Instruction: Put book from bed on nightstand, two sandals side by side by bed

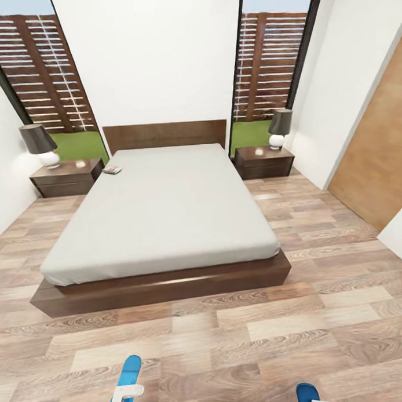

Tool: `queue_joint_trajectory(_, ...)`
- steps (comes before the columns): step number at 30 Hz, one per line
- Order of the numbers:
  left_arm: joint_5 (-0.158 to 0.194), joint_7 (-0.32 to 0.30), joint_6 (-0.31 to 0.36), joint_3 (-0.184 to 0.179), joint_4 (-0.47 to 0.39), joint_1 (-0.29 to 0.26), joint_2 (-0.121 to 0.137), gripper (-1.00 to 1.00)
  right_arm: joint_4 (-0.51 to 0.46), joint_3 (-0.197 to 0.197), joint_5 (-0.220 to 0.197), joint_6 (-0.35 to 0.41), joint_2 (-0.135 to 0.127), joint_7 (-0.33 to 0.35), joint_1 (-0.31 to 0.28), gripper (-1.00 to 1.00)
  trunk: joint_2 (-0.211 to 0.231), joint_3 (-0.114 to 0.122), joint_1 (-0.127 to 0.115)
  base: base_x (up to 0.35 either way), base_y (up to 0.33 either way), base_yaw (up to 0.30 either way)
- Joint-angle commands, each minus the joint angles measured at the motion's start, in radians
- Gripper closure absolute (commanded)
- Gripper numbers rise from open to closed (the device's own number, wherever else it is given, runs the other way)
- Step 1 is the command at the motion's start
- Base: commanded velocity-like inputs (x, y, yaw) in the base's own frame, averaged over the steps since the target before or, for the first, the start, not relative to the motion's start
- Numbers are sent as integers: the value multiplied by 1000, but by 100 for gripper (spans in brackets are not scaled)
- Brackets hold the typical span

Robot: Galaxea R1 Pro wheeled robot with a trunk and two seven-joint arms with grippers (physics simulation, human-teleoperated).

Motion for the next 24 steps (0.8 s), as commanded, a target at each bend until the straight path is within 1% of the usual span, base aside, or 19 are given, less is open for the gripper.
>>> queue_joint_trajectory(1,8,-1,-1,-8,-1,0,0,100,1,8,-12,-3,-1,-4,-1,100,7,2,-4,0,0,-297)
queue_joint_trajectory(11,8,-1,-10,-10,1,1,-2,100,17,7,-12,-3,-5,-4,-1,100,77,34,-42,0,0,-297)
queue_joint_trajectory(24,8,-1,-11,-26,0,1,-2,100,18,7,-12,-3,-6,-4,-1,100,168,74,-92,0,0,-297)
